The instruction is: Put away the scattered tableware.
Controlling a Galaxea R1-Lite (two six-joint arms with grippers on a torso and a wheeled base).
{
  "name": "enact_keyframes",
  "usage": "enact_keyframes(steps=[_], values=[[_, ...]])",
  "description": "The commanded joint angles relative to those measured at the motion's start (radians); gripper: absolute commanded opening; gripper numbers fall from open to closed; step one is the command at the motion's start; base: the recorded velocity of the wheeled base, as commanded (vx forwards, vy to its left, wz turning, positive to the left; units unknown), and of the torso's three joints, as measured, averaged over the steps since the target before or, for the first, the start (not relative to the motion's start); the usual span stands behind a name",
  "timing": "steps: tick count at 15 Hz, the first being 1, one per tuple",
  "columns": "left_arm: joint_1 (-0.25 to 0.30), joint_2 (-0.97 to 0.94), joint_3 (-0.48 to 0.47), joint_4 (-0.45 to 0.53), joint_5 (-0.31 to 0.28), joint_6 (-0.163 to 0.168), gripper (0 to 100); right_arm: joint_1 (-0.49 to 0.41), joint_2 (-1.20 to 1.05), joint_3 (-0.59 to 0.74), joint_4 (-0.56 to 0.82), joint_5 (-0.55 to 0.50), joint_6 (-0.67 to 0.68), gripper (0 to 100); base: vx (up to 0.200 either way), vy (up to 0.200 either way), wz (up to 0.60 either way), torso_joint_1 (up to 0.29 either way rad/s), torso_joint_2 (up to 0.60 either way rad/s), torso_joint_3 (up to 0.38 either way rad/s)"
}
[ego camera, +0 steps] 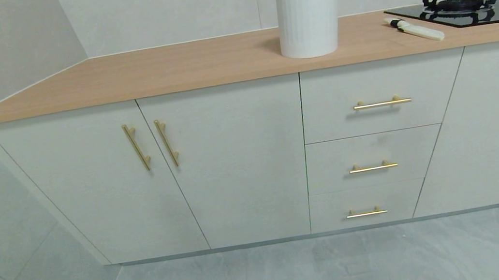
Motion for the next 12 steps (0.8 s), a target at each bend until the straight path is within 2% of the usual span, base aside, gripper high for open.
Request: enact_keyframes(steps=[1, 4, 5, 6, 8, 9, 11, 12], values=[[0.000, 0.000, 0.000, 0.000, 0.000, -0.001, 100, -0.056, -0.313, 0.010, 0.187, -0.001, -0.030, 100, 0.000, 0.000, 0.00, 0.000, 0.00, 0.000], [0.000, 0.000, 0.000, 0.000, 0.000, -0.001, 100, -0.059, -0.311, 0.045, 0.142, -0.007, -0.028, 100, 0.000, 0.000, 0.00, 0.000, 0.00, 0.000], [0.000, 0.000, 0.000, 0.000, 0.000, -0.001, 100, -0.093, -0.320, 0.047, 0.130, -0.013, -0.030, 100, 0.000, 0.000, 0.00, 0.000, 0.00, 0.000], [0.000, 0.000, 0.000, 0.000, 0.000, -0.001, 100, -0.151, -0.368, 0.048, 0.158, 0.005, -0.033, 100, 0.000, 0.000, 0.00, 0.000, 0.00, 0.000], [0.000, 0.000, 0.000, 0.000, 0.000, -0.001, 100, -0.161, -0.411, 0.050, 0.248, 0.040, -0.024, 100, 0.000, 0.000, 0.00, 0.000, 0.00, 0.000], [0.000, 0.000, 0.000, 0.000, 0.000, -0.001, 100, -0.161, -0.411, 0.076, 0.248, 0.047, -0.004, 100, 0.000, 0.000, 0.00, 0.000, 0.00, 0.000], [0.000, 0.000, 0.000, 0.000, 0.000, -0.001, 100, -0.161, -0.411, 0.178, 0.244, 0.168, 0.047, 100, 0.000, 0.000, 0.00, 0.000, 0.00, 0.000], [0.000, 0.000, 0.000, 0.000, 0.000, -0.001, 100, -0.161, -0.411, 0.200, 0.238, 0.194, 0.065, 100, 0.000, 0.000, 0.00, 0.000, 0.00, 0.000]])
